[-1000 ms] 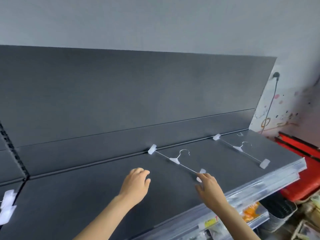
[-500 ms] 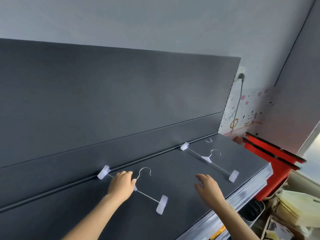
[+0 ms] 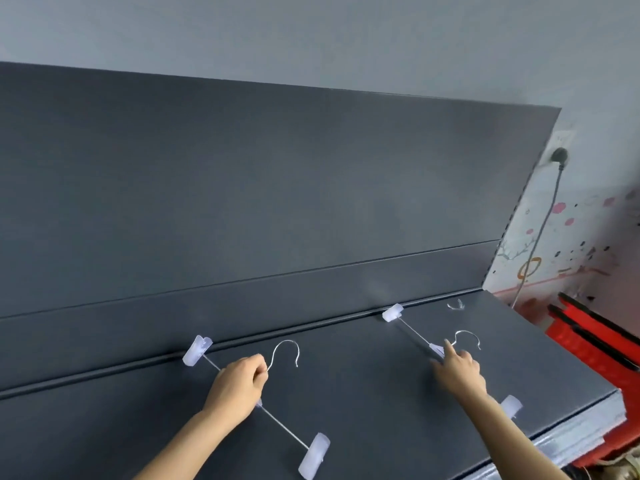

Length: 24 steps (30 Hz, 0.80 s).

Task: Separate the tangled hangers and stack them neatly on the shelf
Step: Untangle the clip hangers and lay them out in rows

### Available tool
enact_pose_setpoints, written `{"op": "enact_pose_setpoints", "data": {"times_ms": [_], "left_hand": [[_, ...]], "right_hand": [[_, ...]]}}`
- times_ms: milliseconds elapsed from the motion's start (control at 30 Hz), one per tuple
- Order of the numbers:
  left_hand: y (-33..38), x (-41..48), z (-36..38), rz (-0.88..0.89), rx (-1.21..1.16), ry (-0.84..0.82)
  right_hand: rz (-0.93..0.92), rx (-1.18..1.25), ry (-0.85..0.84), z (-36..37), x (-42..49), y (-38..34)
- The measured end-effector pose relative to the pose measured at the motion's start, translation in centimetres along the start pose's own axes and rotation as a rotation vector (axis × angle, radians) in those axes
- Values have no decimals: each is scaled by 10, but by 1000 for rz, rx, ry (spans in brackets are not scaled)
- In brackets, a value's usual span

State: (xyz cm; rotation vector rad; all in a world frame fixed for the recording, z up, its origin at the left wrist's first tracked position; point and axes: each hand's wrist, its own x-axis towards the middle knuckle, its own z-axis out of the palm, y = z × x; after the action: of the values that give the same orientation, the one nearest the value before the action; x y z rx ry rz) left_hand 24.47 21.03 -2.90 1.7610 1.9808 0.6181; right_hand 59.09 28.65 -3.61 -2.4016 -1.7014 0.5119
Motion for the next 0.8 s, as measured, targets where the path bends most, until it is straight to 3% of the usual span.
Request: {"op": "enact_pose_setpoints", "data": {"times_ms": [133,300,567,800], "left_hand": [[2,-22,-8,-73,-40,44],[1,-55,-14,-155,-48,107],[-22,-113,-54,-264,-44,276],[-63,-181,-97,-306,-52,420]], "right_hand": [[-93,-116,50,12,19,-5],[-360,-172,145,34,5,-25],[-801,-55,169,58,-76,-92],[-1042,180,119,76,-154,-158]]}}
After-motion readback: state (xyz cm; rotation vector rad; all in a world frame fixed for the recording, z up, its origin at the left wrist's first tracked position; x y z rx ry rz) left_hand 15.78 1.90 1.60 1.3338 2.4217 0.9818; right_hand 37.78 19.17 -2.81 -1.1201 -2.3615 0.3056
